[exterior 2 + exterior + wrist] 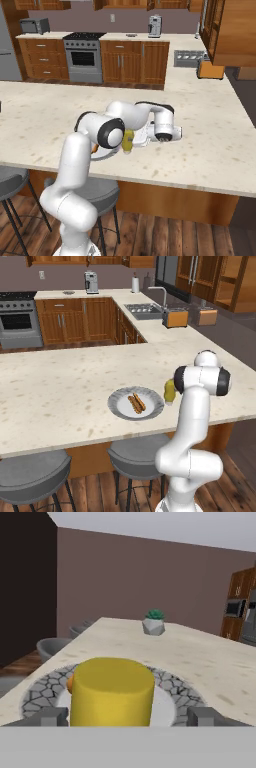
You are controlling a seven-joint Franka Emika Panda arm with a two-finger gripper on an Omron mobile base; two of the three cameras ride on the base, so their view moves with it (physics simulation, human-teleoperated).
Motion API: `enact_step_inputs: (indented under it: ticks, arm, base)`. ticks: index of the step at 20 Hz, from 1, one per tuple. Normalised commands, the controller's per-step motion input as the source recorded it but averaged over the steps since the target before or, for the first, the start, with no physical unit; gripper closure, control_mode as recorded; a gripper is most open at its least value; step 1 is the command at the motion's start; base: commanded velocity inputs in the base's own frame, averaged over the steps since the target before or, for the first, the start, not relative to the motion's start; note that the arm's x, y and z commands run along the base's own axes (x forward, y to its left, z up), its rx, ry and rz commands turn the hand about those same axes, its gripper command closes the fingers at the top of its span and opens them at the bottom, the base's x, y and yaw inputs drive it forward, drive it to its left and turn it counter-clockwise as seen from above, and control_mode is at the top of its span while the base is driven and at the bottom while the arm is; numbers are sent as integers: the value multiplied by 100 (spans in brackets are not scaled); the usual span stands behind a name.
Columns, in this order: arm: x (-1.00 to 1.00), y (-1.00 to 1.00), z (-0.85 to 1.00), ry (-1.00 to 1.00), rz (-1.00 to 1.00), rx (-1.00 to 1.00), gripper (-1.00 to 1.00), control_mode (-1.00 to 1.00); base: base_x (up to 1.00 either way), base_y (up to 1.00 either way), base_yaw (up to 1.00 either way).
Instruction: Move the hot dog bun to the plate on the dining table and place the condiment next to that plate. Then navigate to the fridge and take the sausage and place it on the plate as well.
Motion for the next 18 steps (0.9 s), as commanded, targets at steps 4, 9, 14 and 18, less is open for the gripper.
enact_step_inputs:
  ticks: [4, 9, 14, 18]
  arm:
    - [0, 9, 28, -5, 0, -1, -100, -100]
    - [-10, 5, 71, -5, 0, -1, -100, -100]
    - [-33, 20, 100, -3, 0, -3, -100, -100]
    - [-31, 50, 100, 0, 0, -8, -100, -100]
  base:
    - [0, 0, 0]
    - [0, 0, 0]
    - [0, 0, 0]
    - [0, 0, 0]
